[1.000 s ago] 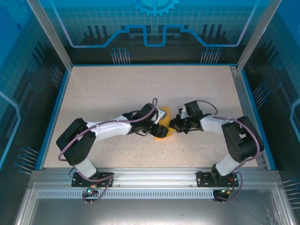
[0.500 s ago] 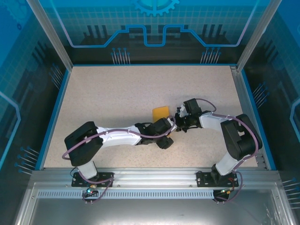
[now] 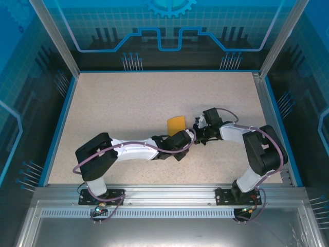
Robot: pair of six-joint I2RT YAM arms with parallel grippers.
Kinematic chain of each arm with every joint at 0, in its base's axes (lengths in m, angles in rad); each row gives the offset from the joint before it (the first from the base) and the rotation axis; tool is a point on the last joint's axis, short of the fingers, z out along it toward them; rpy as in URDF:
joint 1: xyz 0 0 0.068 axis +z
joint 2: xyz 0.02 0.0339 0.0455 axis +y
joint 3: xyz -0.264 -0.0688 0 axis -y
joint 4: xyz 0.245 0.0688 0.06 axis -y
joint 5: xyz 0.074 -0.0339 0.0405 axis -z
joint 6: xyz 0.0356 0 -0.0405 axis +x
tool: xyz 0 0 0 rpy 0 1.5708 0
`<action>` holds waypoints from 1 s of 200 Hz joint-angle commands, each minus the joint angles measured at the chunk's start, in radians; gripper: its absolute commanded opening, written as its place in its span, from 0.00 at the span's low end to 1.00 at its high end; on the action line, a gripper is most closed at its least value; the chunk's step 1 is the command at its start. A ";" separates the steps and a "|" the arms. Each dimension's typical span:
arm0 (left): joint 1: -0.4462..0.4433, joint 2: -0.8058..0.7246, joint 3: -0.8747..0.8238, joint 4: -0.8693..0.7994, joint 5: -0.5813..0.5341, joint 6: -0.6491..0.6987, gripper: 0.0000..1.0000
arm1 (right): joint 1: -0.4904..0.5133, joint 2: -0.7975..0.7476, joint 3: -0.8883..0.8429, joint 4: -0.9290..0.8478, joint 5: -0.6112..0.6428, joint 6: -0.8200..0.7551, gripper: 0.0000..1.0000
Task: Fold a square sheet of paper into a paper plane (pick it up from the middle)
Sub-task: Third fold the triangle at the center of the table.
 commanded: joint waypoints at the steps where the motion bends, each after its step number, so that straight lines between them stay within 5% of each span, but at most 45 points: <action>1: -0.004 -0.031 -0.008 0.021 -0.027 -0.009 0.22 | -0.021 -0.002 -0.002 -0.032 -0.027 -0.018 0.16; 28: -0.004 -0.031 0.003 0.007 -0.025 -0.013 0.04 | -0.035 -0.005 0.005 -0.051 -0.023 -0.027 0.18; 53: 0.010 -0.045 0.007 -0.013 -0.005 -0.031 0.00 | -0.058 -0.033 0.000 -0.072 -0.015 -0.038 0.27; 83: 0.069 -0.069 0.007 -0.045 0.135 -0.083 0.00 | -0.101 -0.080 0.008 -0.139 0.016 -0.061 0.37; 126: 0.164 -0.108 -0.021 -0.051 0.408 -0.156 0.02 | -0.094 -0.139 0.009 -0.089 0.040 -0.045 0.31; 200: 0.233 -0.120 -0.023 -0.070 0.530 -0.160 0.05 | -0.034 -0.028 0.155 -0.072 0.031 -0.045 0.27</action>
